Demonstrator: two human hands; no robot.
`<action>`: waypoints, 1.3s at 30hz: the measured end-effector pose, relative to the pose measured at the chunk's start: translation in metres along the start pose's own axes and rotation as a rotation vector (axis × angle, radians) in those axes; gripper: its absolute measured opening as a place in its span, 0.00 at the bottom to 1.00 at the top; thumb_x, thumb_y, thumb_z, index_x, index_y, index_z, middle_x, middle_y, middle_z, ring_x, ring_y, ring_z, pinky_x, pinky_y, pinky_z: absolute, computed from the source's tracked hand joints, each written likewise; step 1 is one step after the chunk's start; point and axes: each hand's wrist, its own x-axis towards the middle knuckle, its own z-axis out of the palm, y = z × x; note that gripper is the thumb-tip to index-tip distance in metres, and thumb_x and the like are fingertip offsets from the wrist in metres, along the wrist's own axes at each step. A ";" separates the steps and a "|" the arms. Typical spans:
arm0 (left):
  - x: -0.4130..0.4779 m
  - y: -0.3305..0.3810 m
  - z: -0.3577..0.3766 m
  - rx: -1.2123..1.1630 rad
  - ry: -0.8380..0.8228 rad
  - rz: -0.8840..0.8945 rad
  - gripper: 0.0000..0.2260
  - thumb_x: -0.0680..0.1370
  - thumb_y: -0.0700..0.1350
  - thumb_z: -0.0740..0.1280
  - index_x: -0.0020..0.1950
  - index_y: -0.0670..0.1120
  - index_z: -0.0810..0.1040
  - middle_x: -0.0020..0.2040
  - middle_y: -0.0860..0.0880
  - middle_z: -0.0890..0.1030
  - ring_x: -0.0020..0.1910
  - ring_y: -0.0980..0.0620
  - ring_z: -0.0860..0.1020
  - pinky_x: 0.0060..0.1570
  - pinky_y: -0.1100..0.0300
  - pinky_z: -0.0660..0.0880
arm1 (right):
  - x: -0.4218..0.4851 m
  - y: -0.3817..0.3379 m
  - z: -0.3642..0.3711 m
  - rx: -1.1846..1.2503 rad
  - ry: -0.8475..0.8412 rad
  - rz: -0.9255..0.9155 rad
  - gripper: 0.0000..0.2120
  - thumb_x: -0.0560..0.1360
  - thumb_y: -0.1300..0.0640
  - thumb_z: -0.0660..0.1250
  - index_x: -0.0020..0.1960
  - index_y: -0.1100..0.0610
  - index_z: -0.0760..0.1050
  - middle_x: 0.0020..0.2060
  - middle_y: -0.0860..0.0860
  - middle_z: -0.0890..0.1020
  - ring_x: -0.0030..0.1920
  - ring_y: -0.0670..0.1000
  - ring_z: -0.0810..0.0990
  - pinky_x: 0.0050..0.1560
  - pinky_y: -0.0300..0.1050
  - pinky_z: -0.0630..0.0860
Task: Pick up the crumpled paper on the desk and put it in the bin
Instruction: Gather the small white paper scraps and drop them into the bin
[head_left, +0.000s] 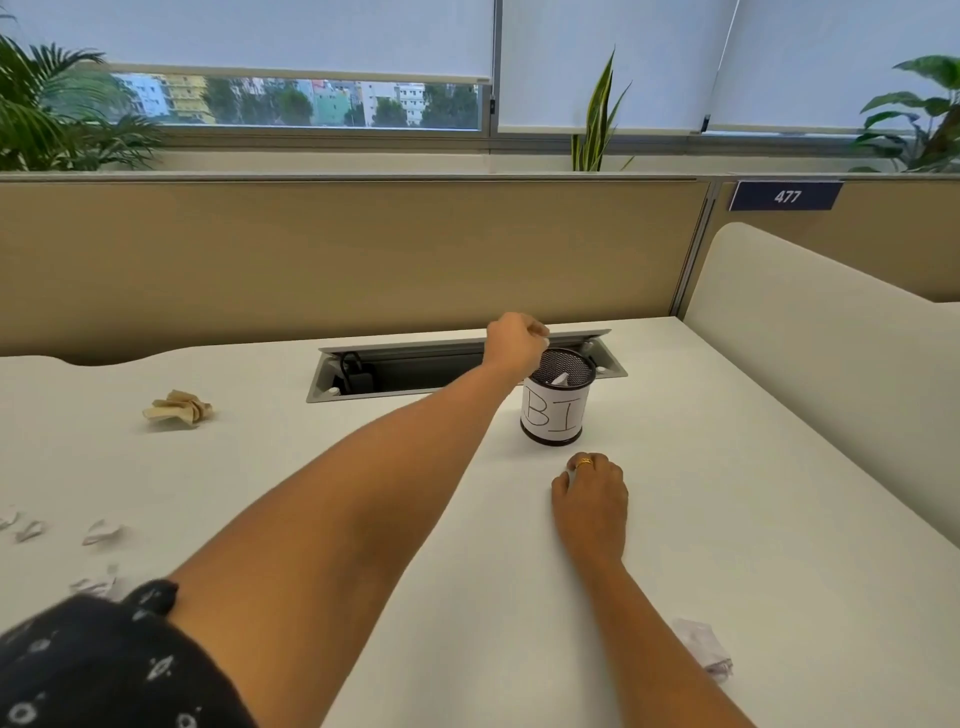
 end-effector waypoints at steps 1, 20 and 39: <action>-0.006 -0.006 -0.004 0.006 0.010 0.017 0.09 0.76 0.35 0.63 0.54 0.37 0.79 0.55 0.38 0.80 0.54 0.41 0.79 0.56 0.49 0.77 | -0.001 -0.001 0.000 -0.009 -0.005 -0.004 0.10 0.75 0.63 0.59 0.53 0.64 0.76 0.52 0.58 0.79 0.55 0.59 0.74 0.55 0.51 0.71; -0.247 -0.190 -0.134 0.613 0.009 0.105 0.30 0.70 0.61 0.45 0.61 0.50 0.76 0.65 0.52 0.75 0.65 0.54 0.72 0.66 0.60 0.62 | -0.095 -0.060 0.008 -0.139 -0.143 -0.295 0.07 0.67 0.64 0.64 0.42 0.64 0.78 0.37 0.59 0.81 0.39 0.62 0.80 0.39 0.50 0.79; -0.294 -0.260 -0.276 0.815 0.427 -0.402 0.24 0.77 0.55 0.56 0.67 0.42 0.69 0.69 0.41 0.71 0.70 0.44 0.66 0.68 0.41 0.60 | -0.167 -0.257 0.059 0.165 -0.857 -0.698 0.25 0.78 0.53 0.61 0.72 0.60 0.59 0.72 0.56 0.62 0.71 0.56 0.63 0.70 0.47 0.62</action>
